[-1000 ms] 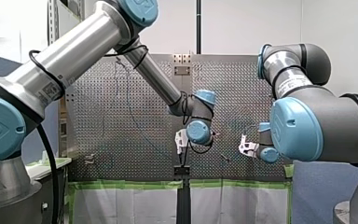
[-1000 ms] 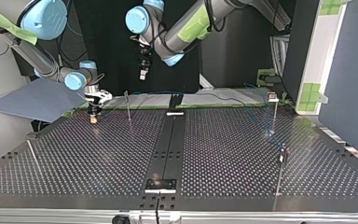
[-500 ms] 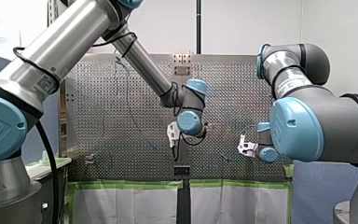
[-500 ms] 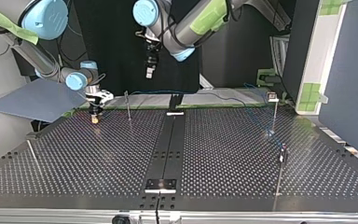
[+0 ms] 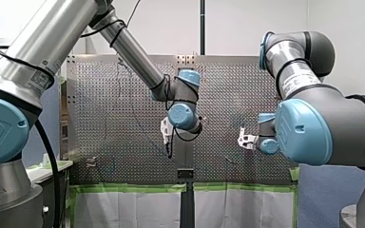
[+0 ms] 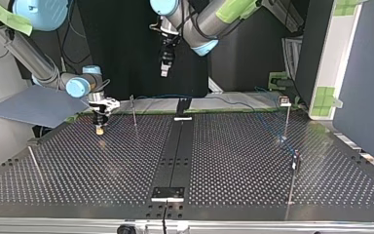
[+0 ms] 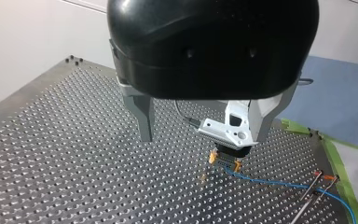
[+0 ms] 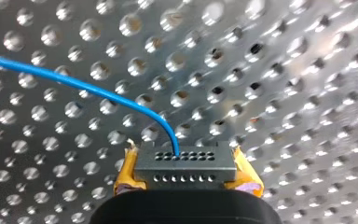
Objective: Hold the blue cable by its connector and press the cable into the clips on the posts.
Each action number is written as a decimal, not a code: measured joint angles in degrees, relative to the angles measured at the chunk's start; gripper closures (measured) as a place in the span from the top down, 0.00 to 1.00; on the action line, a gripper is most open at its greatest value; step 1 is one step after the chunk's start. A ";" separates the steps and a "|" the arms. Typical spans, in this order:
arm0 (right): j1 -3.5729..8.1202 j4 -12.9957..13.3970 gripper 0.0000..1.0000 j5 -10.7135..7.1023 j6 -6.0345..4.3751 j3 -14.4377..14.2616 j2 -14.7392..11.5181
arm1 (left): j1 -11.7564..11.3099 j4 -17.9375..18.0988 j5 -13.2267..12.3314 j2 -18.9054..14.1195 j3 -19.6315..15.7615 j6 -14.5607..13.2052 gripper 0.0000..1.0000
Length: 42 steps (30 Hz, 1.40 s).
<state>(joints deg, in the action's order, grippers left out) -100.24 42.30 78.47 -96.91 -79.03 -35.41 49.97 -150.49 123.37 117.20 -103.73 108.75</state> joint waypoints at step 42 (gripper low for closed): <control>-0.80 0.76 0.00 7.43 -1.30 -16.23 -20.26 | 0.40 10.68 -3.52 -20.65 -20.66 2.67 1.00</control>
<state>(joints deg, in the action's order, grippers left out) -101.05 43.06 85.90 -98.20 -95.26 -55.67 50.37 -139.81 119.85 96.55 -124.38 111.42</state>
